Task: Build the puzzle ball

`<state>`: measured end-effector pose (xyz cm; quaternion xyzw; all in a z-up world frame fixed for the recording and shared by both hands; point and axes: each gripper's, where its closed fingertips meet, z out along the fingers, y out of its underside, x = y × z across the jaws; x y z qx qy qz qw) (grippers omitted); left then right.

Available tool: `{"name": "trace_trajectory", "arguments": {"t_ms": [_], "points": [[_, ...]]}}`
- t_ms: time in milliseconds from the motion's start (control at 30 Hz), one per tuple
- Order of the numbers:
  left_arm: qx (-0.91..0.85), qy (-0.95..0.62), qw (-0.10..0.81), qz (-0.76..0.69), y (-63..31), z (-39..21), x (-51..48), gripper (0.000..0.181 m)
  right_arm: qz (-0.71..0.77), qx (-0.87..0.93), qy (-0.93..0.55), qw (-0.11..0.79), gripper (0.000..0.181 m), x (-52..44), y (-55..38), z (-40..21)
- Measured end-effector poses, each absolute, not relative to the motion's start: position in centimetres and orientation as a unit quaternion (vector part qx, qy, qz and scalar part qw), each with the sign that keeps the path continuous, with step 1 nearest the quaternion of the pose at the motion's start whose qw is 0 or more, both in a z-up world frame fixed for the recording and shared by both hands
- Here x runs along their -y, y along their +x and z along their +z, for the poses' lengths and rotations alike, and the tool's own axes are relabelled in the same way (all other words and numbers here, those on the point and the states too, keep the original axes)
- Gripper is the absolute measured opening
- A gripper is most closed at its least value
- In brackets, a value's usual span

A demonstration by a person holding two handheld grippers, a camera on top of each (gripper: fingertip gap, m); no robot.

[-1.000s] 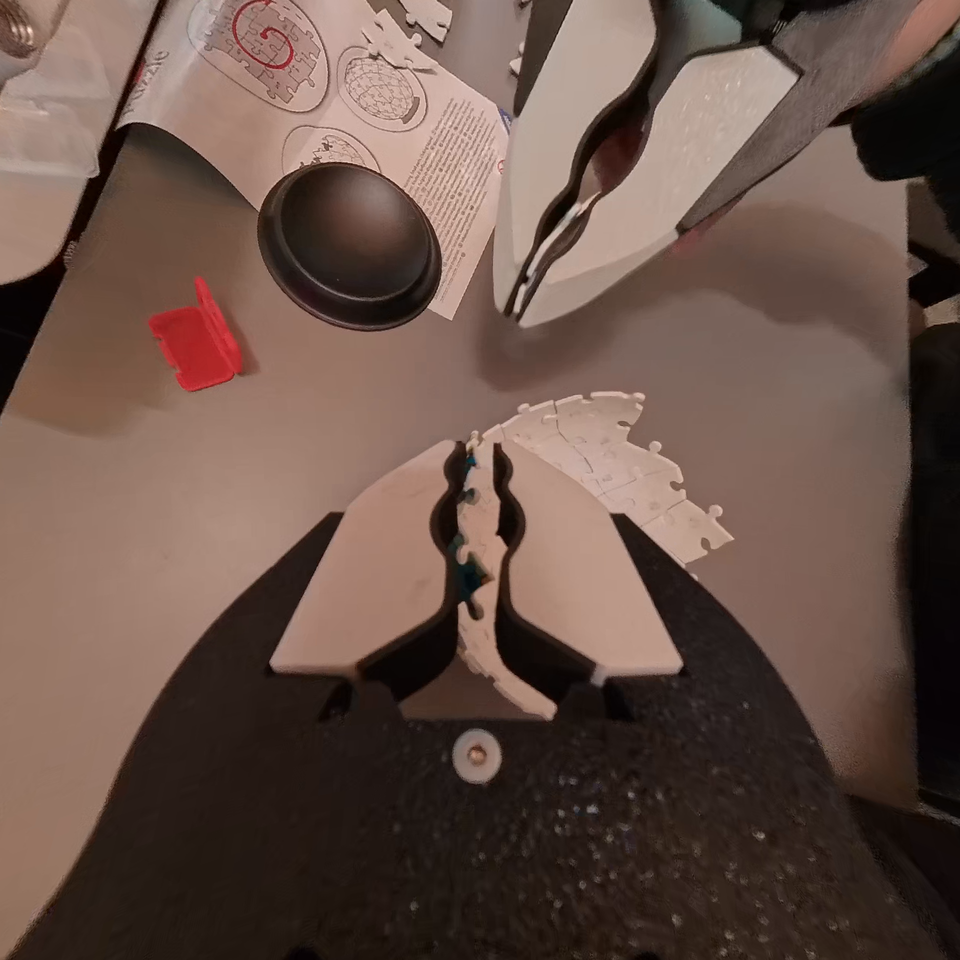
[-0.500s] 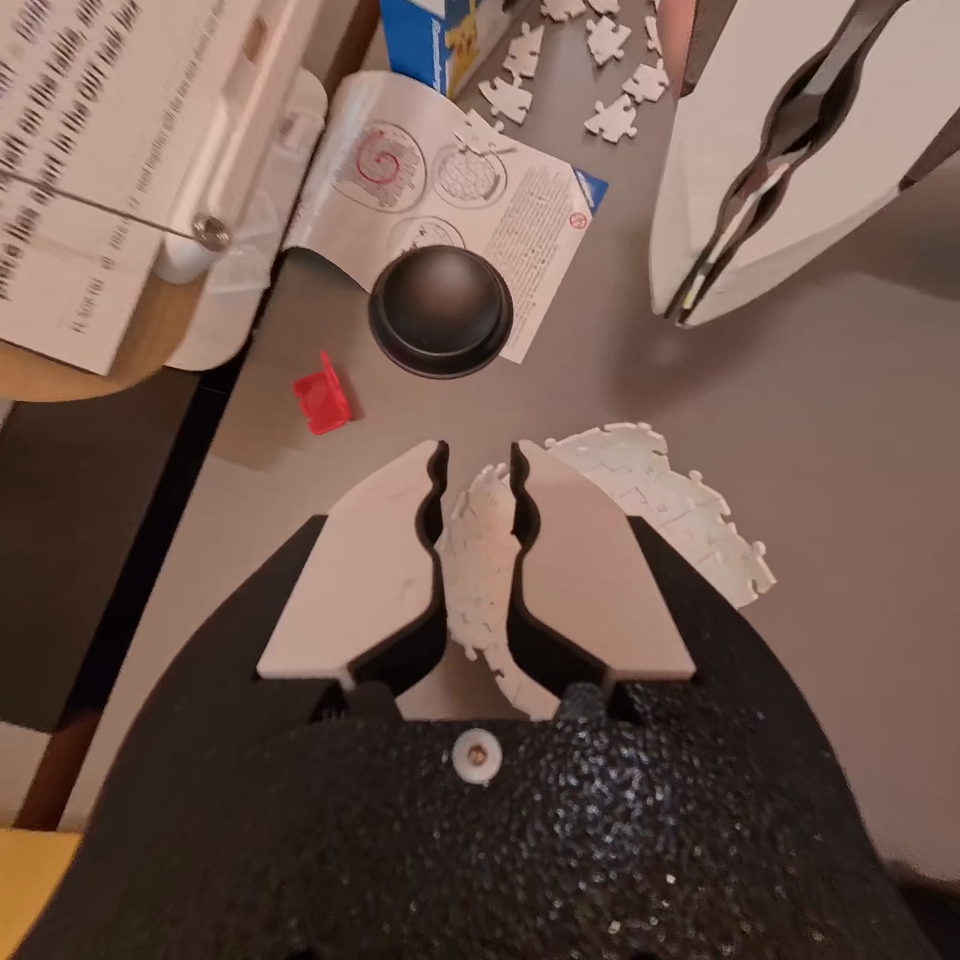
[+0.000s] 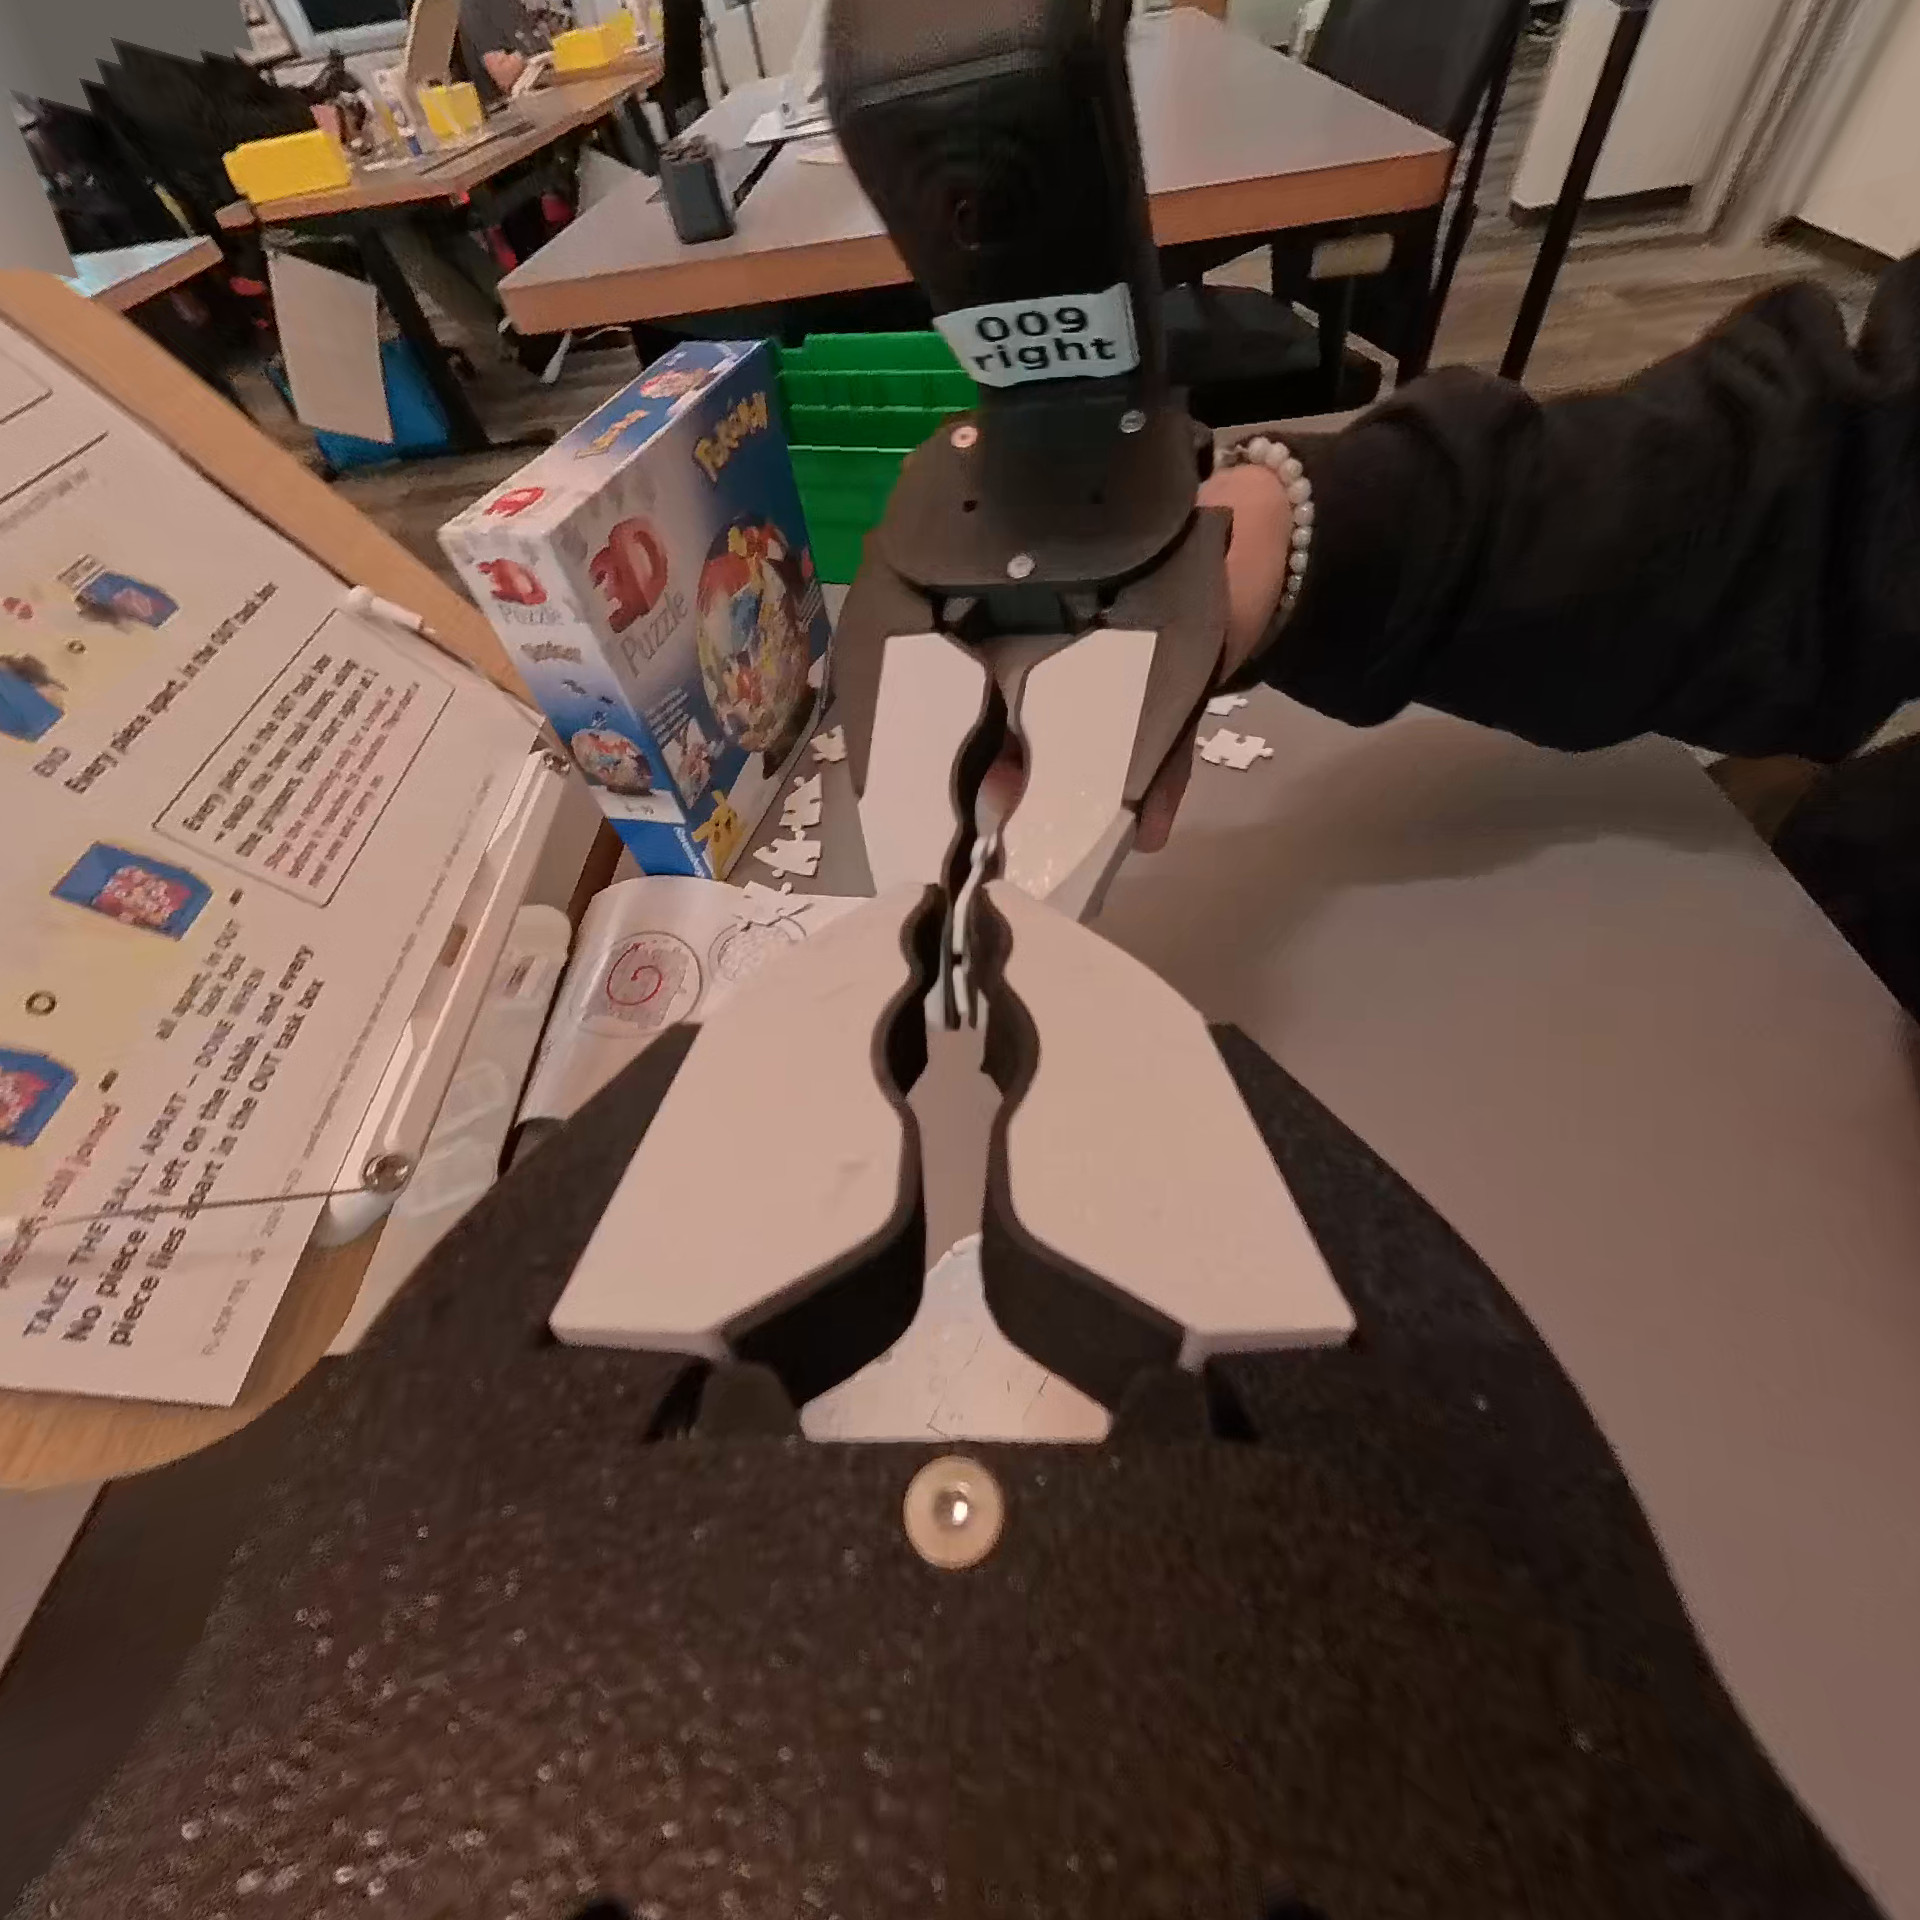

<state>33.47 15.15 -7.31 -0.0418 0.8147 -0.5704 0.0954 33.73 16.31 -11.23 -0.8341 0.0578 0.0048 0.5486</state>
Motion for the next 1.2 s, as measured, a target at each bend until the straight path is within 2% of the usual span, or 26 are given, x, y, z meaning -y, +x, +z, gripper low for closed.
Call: {"name": "trace_trajectory", "arguments": {"t_ms": [133,300,567,733,900,1067,1200], "points": [[-0.830,-0.009,0.094,-0.550,32.2,-8.0,-14.4,0.014,0.007,-0.060,-0.873,0.483,0.004,-17.0,32.9,-11.9],[-0.824,-0.011,0.089,-0.559,31.8,-7.5,-14.3,0.005,-0.018,-0.018,-0.898,0.440,0.004,-18.0,32.3,-11.4],[-0.834,-0.040,0.067,-0.547,31.9,-7.4,-15.1,0.000,-0.033,-0.016,-0.905,0.423,0.004,-18.4,32.0,-11.1],[-0.817,-0.035,0.091,-0.568,31.6,-5.7,-15.7,0.000,-0.078,0.014,-0.900,0.429,0.004,-17.9,31.7,-10.2],[-0.810,-0.007,0.121,-0.574,30.7,-4.8,-16.0,0.002,-0.054,-0.011,-0.901,0.431,0.004,-17.0,31.3,-9.8],[-0.825,0.023,0.125,-0.551,29.9,-5.9,-14.9,0.015,-0.060,-0.011,-0.925,0.375,0.004,-16.3,30.7,-10.4],[-0.821,0.037,0.139,-0.553,29.6,-5.8,-14.1,0.007,-0.082,0.005,-0.942,0.326,0.004,-16.0,30.4,-10.7]]}}
